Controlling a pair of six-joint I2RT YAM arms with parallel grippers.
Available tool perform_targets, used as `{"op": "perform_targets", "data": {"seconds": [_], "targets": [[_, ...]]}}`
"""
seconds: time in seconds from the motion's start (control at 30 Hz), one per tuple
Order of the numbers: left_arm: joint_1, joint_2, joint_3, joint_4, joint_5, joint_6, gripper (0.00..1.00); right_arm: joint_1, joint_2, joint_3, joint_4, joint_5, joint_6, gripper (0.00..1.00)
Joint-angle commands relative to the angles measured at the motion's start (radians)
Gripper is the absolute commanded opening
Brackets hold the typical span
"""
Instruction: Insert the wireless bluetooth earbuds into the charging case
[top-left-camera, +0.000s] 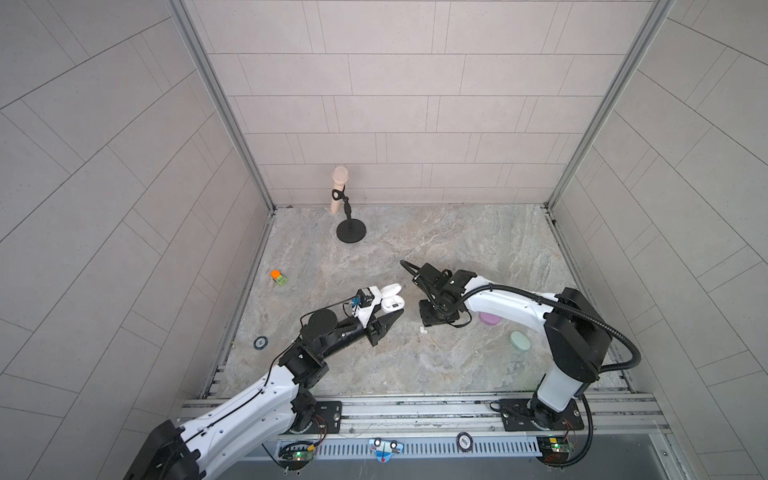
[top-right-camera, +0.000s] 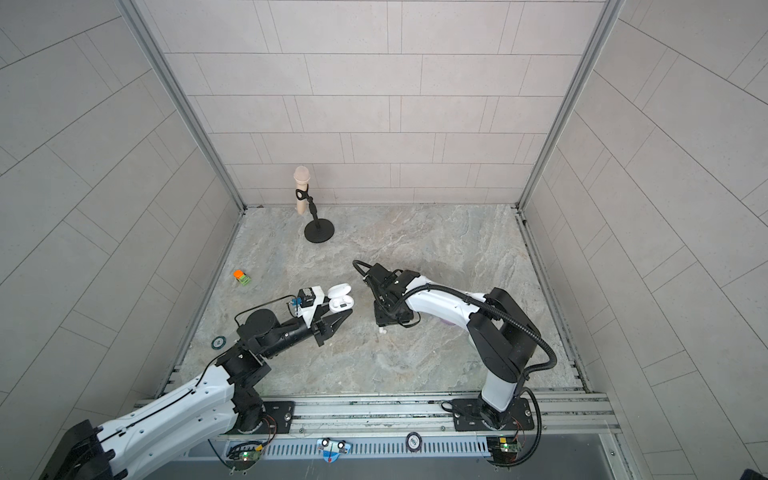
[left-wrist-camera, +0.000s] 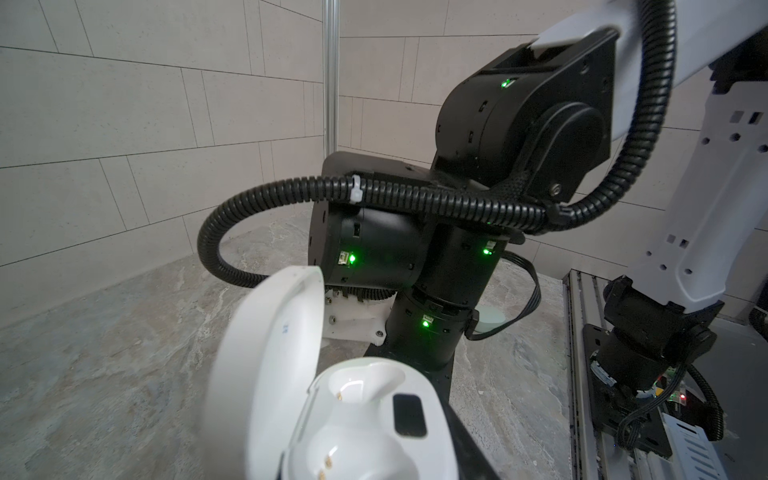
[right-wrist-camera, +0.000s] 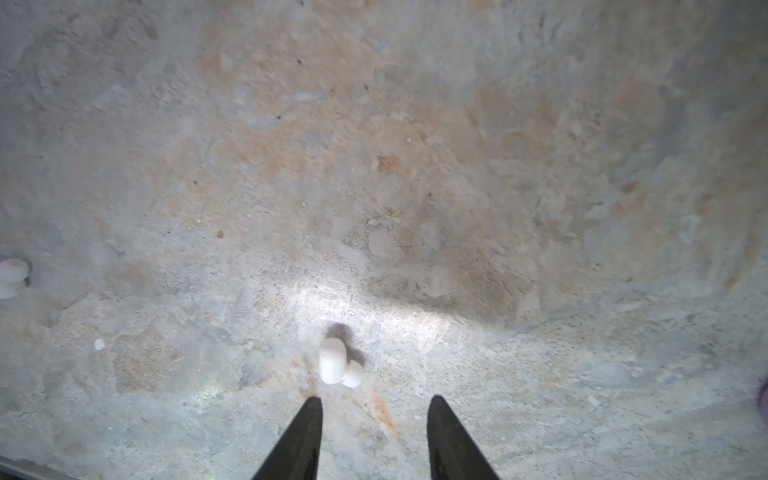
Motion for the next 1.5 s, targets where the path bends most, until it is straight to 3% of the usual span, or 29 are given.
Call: {"op": "perform_targets", "data": {"seconds": [0.0, 0.6, 1.1, 1.47], "targets": [[0.005, -0.025, -0.011, 0.022, -0.001, -0.01, 0.22, 0.021, 0.025, 0.022, -0.006, 0.002, 0.017, 0.46], [0.005, -0.039, -0.012, 0.021, -0.003, -0.009, 0.22, 0.053, 0.165, 0.1, -0.018, 0.009, -0.024, 0.34], [0.005, -0.039, -0.014, 0.023, -0.002, -0.01, 0.22, 0.06, 0.206, 0.11, -0.042, 0.02, -0.036, 0.29], [0.005, -0.043, -0.015, 0.019, -0.005, -0.01, 0.22, 0.063, 0.225, 0.105, -0.056, 0.031, -0.032, 0.19]]}}
